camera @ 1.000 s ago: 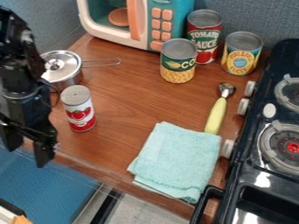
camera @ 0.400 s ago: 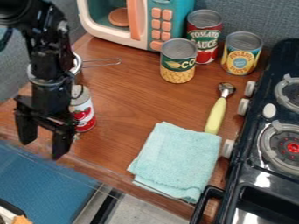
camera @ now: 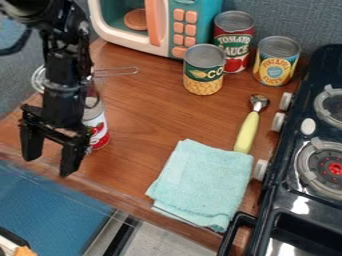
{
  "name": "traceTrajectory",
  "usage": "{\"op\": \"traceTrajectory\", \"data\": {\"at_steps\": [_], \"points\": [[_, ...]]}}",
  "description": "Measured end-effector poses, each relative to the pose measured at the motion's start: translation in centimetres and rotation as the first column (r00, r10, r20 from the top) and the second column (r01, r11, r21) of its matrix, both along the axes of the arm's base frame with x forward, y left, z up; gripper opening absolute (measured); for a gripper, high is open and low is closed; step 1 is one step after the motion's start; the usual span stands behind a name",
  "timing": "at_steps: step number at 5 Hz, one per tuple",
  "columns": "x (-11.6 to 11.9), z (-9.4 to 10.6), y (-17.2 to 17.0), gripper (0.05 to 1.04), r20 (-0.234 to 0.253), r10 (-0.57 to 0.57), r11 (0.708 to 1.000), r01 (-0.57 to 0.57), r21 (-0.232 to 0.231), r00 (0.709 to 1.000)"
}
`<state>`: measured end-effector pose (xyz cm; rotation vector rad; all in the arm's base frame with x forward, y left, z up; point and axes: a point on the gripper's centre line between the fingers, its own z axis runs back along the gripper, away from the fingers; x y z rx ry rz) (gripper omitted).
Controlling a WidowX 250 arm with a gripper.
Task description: Move the red can beside the yellow can
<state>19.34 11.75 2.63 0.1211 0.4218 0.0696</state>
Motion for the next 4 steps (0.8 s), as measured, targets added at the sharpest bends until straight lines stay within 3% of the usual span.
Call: {"op": "traceTrajectory", "data": {"at_steps": [4], "points": [[1.36,-0.36,0.54,0.999,0.020,0.006,1.000,-0.006,0.001,1.000]]}}
